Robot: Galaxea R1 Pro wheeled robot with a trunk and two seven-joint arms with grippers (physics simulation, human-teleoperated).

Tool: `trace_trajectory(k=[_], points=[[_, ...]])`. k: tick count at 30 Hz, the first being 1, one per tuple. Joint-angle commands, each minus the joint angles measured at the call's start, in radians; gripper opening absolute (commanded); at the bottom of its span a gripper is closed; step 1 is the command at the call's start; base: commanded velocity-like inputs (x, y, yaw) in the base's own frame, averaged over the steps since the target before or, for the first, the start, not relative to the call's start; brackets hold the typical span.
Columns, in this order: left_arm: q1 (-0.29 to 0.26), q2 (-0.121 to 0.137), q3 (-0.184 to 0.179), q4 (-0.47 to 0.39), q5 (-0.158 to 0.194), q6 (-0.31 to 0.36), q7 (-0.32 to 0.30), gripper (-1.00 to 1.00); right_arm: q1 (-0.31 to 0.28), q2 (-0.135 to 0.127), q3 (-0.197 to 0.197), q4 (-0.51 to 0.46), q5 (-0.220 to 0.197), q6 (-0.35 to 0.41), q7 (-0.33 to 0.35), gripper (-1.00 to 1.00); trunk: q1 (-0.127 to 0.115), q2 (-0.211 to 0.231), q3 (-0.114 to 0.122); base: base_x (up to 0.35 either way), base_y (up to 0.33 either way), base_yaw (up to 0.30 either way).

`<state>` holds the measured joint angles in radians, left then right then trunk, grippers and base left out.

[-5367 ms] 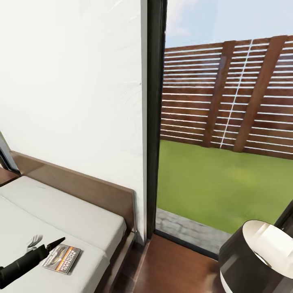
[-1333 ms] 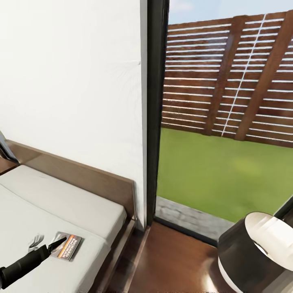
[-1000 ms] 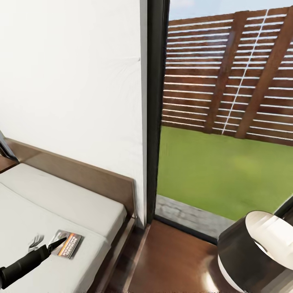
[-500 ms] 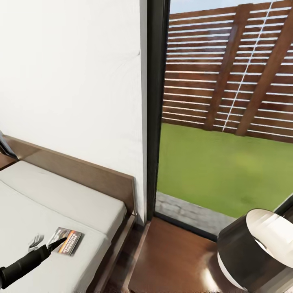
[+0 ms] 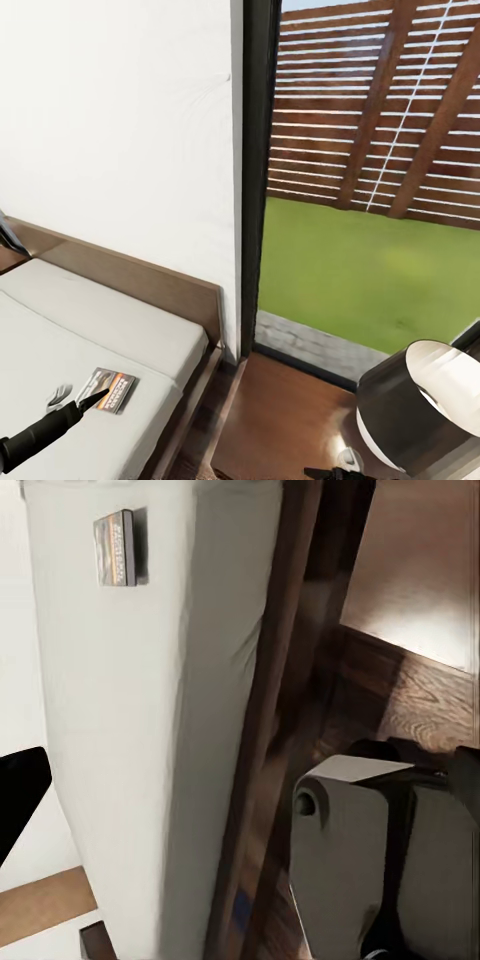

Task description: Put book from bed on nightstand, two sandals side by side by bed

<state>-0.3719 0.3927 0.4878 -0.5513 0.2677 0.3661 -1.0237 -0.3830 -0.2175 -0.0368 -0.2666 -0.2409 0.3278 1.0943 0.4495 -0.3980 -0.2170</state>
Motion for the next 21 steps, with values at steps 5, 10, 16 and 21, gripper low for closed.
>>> trace_trajectory(k=[5,10,16,21], points=[[-0.001,-0.004,0.002,0.002,0.005,0.010,-0.001,1.00,0.000,-0.015,-0.002,0.004,-0.001,0.000,0.002,1.00,0.001,-0.002,-0.008,0.000,0.000,0.003],[-0.001,-0.014,0.002,0.002,0.004,0.009,-0.001,1.00,-0.001,-0.016,-0.002,0.004,-0.001,-0.006,0.003,1.00,0.001,-0.002,-0.015,0.000,0.000,0.000],[-0.001,-0.017,0.002,0.002,0.004,0.009,-0.001,1.00,-0.001,-0.016,-0.002,0.004,-0.001,-0.009,-0.005,1.00,0.001,-0.002,-0.024,0.000,0.000,0.000],[-0.001,-0.016,0.002,0.002,0.005,0.009,-0.001,1.00,-0.001,-0.016,-0.002,0.004,-0.001,-0.010,-0.006,1.00,0.001,-0.002,-0.032,0.000,0.000,0.000]])
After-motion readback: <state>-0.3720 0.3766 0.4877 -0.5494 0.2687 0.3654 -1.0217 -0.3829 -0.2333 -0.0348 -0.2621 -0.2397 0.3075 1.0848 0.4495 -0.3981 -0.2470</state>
